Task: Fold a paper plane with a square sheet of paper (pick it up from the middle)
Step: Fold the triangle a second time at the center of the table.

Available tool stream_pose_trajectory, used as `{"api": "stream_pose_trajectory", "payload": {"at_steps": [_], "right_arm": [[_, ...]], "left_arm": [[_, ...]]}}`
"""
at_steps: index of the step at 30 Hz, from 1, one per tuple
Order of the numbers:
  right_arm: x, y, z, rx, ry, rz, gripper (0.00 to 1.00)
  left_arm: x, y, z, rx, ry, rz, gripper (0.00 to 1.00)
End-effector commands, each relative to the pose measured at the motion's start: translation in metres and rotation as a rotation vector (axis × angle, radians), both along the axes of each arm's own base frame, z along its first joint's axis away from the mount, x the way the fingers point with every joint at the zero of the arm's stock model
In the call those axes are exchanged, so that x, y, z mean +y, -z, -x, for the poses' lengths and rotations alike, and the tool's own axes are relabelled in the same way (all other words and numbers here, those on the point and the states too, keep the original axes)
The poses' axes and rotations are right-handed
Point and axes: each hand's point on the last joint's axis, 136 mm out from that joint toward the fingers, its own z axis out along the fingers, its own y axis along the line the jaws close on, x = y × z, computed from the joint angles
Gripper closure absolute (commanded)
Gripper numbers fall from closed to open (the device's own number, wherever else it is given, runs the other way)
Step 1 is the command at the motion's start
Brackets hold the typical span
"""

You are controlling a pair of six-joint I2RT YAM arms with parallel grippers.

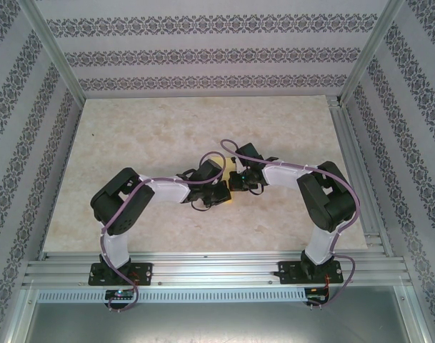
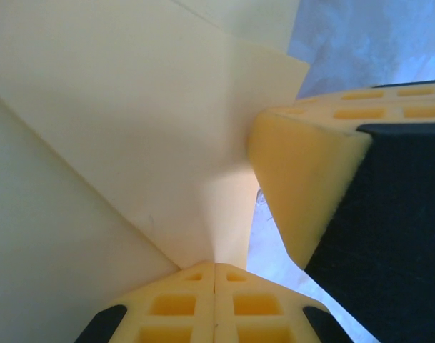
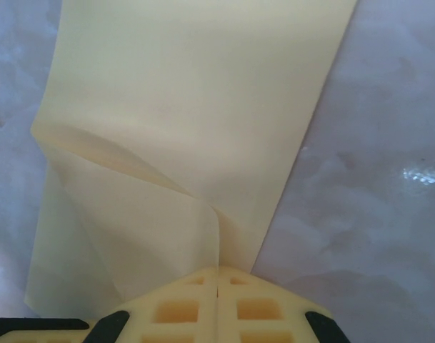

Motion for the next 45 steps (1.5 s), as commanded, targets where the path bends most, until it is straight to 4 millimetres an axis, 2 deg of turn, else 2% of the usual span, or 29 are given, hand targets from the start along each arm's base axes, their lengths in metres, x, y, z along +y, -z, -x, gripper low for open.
{"api": "stream_pose_trajectory", "payload": {"at_steps": [1,3,9,11,17,22,28,38,42,45], "right_arm": [[-0.001,0.009,0.005,0.031,-0.01,0.036,0.96],[-0.001,0.009,0.004,0.027,-0.01,0.038,0.96],[-0.003,0.01,0.005,0.03,-0.005,0.051,0.98],[-0.003,0.01,0.005,0.03,-0.006,0.049,0.98],[-0.002,0.01,0.005,0.03,-0.007,0.048,0.98],[-0.002,0.01,0.004,0.031,-0.006,0.046,0.98],[-0.002,0.01,0.004,0.031,-0.006,0.046,0.98],[-0.002,0.01,0.004,0.032,-0.005,0.047,0.98],[-0.001,0.01,0.003,0.032,-0.003,0.044,0.97],[-0.001,0.002,-0.002,0.019,0.012,0.023,0.91]], "left_arm": [[0.007,0.03,0.02,0.053,0.015,-0.074,0.92],[0.005,0.024,0.019,0.042,0.018,-0.062,0.91],[-0.006,-0.011,0.007,-0.033,0.023,-0.004,0.87],[-0.01,-0.016,0.005,-0.04,0.029,0.008,0.87],[-0.017,-0.016,0.006,-0.035,0.04,0.047,0.88],[-0.019,-0.021,0.004,-0.052,0.036,0.076,0.99],[-0.019,-0.029,0.001,-0.078,0.025,0.082,1.0],[-0.024,-0.023,0.003,-0.062,0.035,0.102,0.97],[-0.018,-0.007,0.007,-0.025,0.032,0.053,0.98],[-0.008,0.004,0.012,-0.006,0.017,0.017,0.99]]}}
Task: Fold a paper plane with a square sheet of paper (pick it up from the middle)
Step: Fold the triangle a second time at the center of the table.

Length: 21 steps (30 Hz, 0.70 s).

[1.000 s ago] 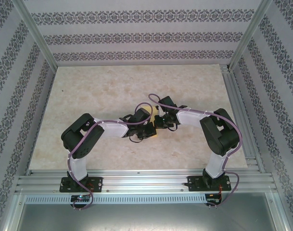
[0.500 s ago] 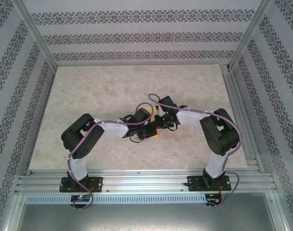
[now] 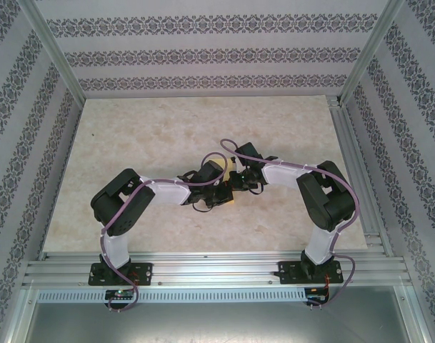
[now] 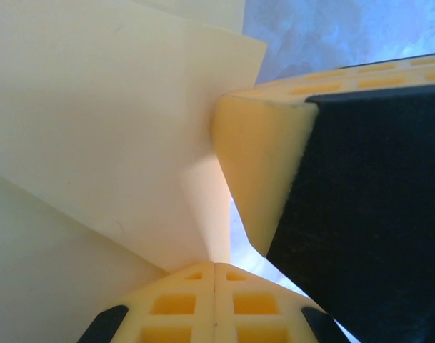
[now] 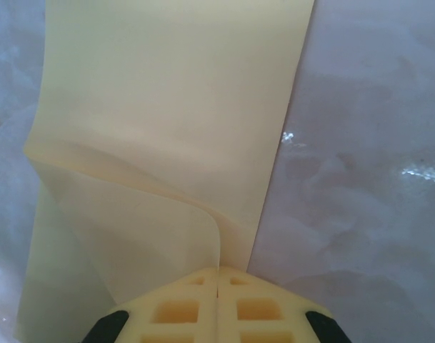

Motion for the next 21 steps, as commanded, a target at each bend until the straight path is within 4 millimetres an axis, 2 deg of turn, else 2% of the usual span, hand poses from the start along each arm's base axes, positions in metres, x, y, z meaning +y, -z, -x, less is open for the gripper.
{"api": "stream_pose_trajectory", "payload": {"at_steps": [1,7,12,18,21], "right_arm": [[-0.001,-0.002,-0.003,0.0,0.014,0.011,0.88],[-0.006,-0.037,-0.016,-0.056,0.055,-0.055,0.8],[-0.022,-0.051,-0.014,-0.078,0.114,-0.082,0.74],[-0.029,-0.053,0.007,-0.054,0.159,-0.172,0.87],[-0.022,-0.054,0.02,-0.02,0.17,-0.256,1.0]], "left_arm": [[0.002,0.012,0.011,0.02,0.005,-0.027,0.99],[0.006,0.022,0.013,0.031,0.0,-0.053,1.0],[0.004,0.021,0.011,0.028,-0.002,-0.053,1.0],[0.001,0.015,0.008,0.019,-0.002,-0.038,0.99],[-0.003,0.008,0.006,0.008,0.0,-0.018,0.99]]}}
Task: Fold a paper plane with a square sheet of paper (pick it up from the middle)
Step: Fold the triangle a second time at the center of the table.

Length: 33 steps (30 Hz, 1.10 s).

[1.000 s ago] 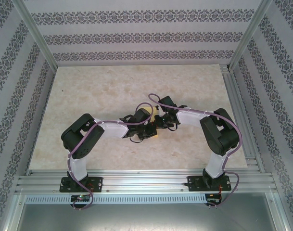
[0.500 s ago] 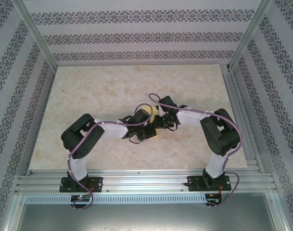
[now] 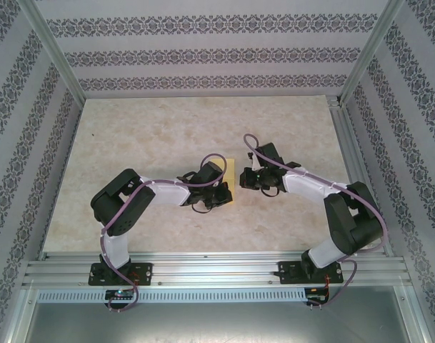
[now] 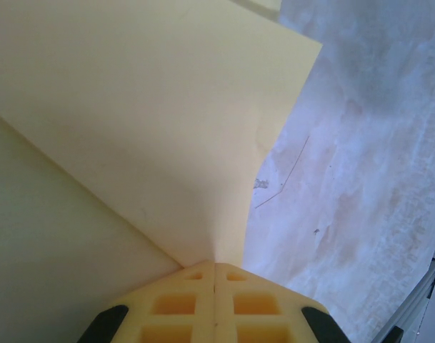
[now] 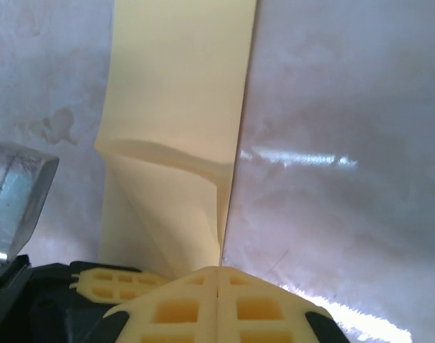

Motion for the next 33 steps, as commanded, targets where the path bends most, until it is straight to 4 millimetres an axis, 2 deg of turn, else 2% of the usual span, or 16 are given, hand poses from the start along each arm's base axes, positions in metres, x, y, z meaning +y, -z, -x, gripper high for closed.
{"api": "stream_pose_trajectory", "payload": {"at_steps": [1,5,9,19,25,33], "right_arm": [[0.014,-0.008,0.011,0.025,0.014,-0.138,1.0],[0.025,-0.005,0.026,0.055,-0.001,-0.197,1.0],[0.031,0.011,0.038,0.106,-0.013,-0.191,1.0],[0.03,0.033,0.04,0.151,0.001,-0.151,1.0],[0.023,0.029,0.035,0.133,0.022,-0.139,1.0],[0.012,0.012,0.035,0.099,0.035,-0.124,1.0]], "left_arm": [[-0.007,0.001,0.002,-0.005,0.003,-0.007,0.98],[-0.01,-0.006,-0.002,-0.019,0.002,-0.001,0.98],[-0.011,-0.005,-0.003,-0.018,0.001,-0.003,0.98],[-0.01,-0.007,-0.005,-0.025,0.002,-0.006,0.97],[-0.01,-0.02,-0.014,-0.058,0.008,0.002,0.95],[-0.007,-0.036,-0.026,-0.091,0.018,0.021,0.93]]}}
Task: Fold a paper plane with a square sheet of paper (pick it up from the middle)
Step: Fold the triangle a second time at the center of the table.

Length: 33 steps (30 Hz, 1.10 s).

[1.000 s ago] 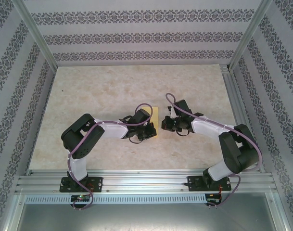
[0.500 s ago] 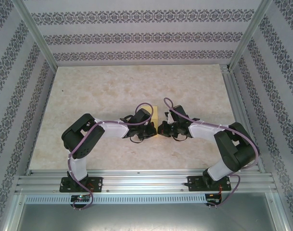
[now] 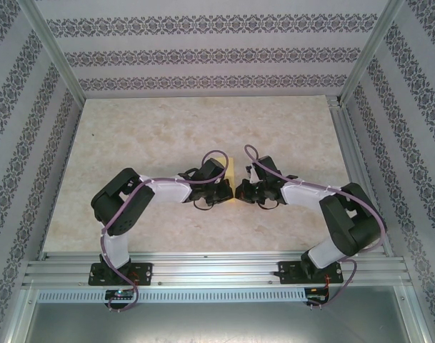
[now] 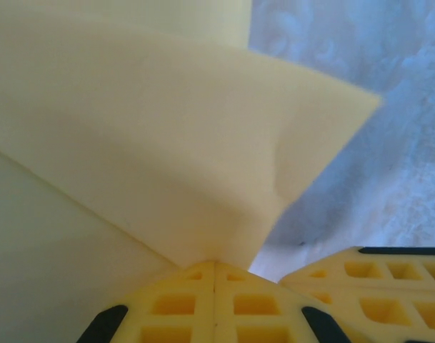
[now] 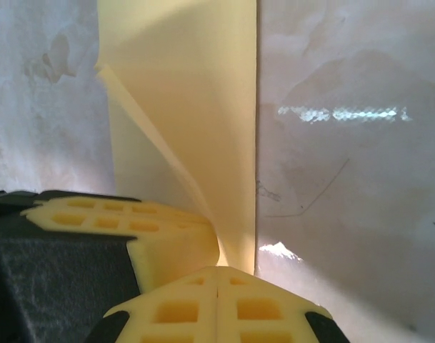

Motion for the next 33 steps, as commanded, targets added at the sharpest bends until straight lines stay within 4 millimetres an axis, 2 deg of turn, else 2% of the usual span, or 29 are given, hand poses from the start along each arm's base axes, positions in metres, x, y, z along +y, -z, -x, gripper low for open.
{"api": "stream_pose_trajectory", "payload": {"at_steps": [1,8,12,16,25,33], "right_arm": [[-0.009,-0.012,-0.002,-0.036,0.014,0.012,1.0],[-0.01,-0.025,0.0,-0.055,0.01,-0.007,1.0],[-0.003,-0.027,0.0,-0.049,-0.009,-0.035,1.0],[0.005,-0.026,-0.001,-0.041,-0.026,-0.056,1.0],[0.011,-0.013,-0.006,-0.011,-0.028,-0.054,1.0],[0.022,-0.007,-0.013,0.008,-0.047,-0.08,1.0]], "left_arm": [[-0.005,-0.027,-0.015,-0.065,0.022,0.04,0.92],[-0.002,-0.027,-0.024,-0.072,0.028,0.028,0.92],[0.001,-0.016,-0.028,-0.063,0.029,-0.002,0.92],[0.004,-0.007,-0.033,-0.059,0.032,-0.017,0.92],[0.006,0.007,-0.036,-0.044,0.042,-0.049,0.92],[0.007,0.009,-0.035,-0.038,0.047,-0.057,0.92]]}}
